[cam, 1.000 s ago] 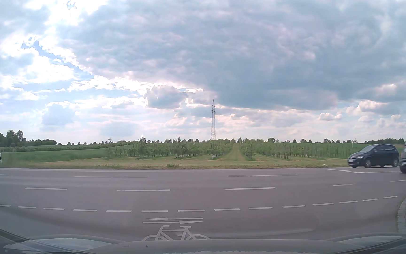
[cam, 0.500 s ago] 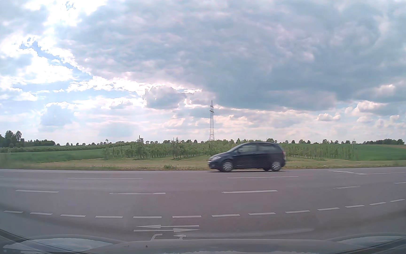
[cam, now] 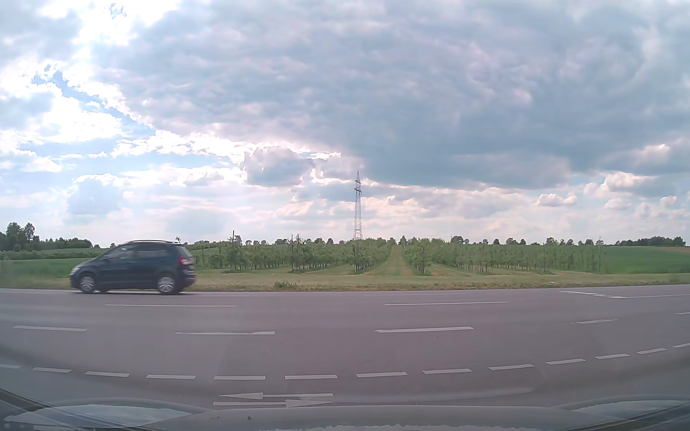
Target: Follow the waypoints while adhering to traffic rules and regulations
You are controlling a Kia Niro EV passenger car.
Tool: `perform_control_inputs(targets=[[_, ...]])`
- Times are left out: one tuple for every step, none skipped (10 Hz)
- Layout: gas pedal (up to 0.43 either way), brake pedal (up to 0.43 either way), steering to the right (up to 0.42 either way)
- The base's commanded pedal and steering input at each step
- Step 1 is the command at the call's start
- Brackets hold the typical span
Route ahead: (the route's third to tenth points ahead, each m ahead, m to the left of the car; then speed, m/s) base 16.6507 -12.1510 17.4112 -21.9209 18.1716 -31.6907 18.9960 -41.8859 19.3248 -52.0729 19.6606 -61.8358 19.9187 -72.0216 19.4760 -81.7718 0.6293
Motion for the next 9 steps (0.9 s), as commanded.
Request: perform_control_inputs(targets=[[0.000, 0.024, 0.063], [0.000, 0.024, 0.065], [0.000, 0.024, 0.069], [0.000, 0.024, 0.069], [0.000, 0.030, 0.069], [0.000, 0.055, 0.070], [0.000, 0.061, 0.073], [0.000, 0.061, 0.078], [0.000, 0.061, 0.080]])
